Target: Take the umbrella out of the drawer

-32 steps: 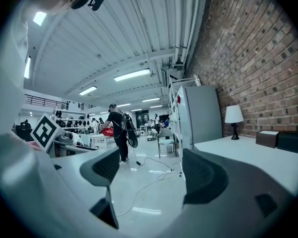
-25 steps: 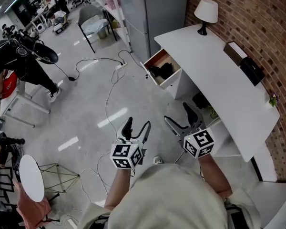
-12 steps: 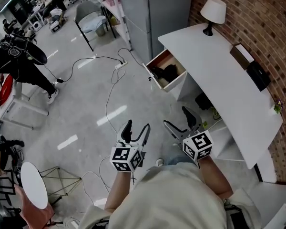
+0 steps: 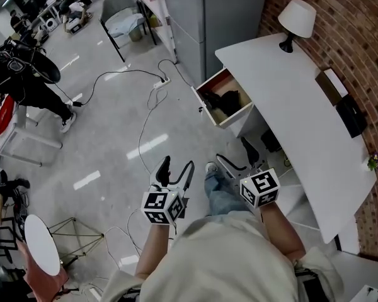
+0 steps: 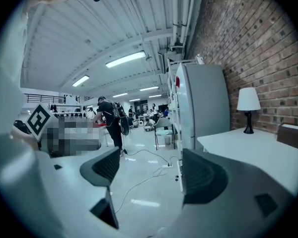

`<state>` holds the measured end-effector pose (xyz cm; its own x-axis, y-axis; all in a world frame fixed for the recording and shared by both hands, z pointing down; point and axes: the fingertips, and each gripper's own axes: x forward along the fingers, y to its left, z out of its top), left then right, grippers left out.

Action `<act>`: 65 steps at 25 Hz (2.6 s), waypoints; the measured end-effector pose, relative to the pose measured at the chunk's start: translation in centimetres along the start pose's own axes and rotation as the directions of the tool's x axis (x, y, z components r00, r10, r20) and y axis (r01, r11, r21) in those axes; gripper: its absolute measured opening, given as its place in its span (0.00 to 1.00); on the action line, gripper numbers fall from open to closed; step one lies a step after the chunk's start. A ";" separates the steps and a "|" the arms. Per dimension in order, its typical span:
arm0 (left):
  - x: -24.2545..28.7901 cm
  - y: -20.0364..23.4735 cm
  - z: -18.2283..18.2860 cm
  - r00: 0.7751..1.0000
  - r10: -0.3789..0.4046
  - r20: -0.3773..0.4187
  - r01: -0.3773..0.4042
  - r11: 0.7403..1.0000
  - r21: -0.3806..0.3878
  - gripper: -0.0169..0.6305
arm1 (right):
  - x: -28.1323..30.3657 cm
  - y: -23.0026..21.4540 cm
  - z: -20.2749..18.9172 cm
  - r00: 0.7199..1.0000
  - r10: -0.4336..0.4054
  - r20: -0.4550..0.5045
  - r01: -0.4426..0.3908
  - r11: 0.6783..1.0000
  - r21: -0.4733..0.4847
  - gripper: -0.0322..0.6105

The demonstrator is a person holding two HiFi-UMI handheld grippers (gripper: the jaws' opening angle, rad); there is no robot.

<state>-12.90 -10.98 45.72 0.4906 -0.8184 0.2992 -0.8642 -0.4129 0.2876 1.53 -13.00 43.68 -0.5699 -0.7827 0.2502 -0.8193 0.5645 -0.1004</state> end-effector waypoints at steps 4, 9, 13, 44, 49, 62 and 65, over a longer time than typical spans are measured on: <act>3.9 1.6 1.6 1.000 0.017 -0.006 -0.017 1.000 -0.003 0.50 | 4.0 -3.7 0.4 1.000 0.003 -0.024 -0.003 1.000 -0.004 0.63; 8.9 3.8 3.4 0.998 0.053 -0.030 -0.054 0.998 -0.018 0.50 | 9.4 -7.8 0.9 0.997 0.024 -0.072 -0.026 0.999 -0.027 0.63; 12.8 5.3 3.9 0.996 0.065 -0.060 -0.067 0.997 -0.025 0.50 | 13.3 -11.0 0.3 0.993 0.030 -0.117 -0.034 0.999 -0.028 0.63; 30.4 15.8 -2.2 0.957 0.107 -0.270 -0.154 0.975 -0.159 0.50 | 37.0 -27.7 -22.7 0.772 0.024 -0.635 -0.183 0.966 -0.185 0.63; 31.4 16.7 -3.5 0.949 0.108 -0.295 -0.165 0.970 -0.176 0.50 | 38.8 -29.2 -25.9 0.713 0.012 -0.701 -0.211 0.957 -0.198 0.64; 32.0 18.1 -6.9 0.921 0.105 -0.376 -0.188 0.963 -0.192 0.50 | 39.2 -31.2 -34.7 0.523 0.025 -0.852 -0.289 0.946 -0.150 0.70; 31.8 18.8 -7.4 0.916 0.115 -0.383 -0.202 0.960 -0.196 0.50 | 39.4 -31.6 -36.1 0.494 0.005 -0.870 -0.293 0.943 -0.161 0.70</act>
<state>-12.72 -41.77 67.34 0.3931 -0.6444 0.6559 -0.9066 -0.1526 0.3934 7.20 -52.18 91.44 -0.2312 -0.1556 0.9604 -0.5955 0.8033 -0.0132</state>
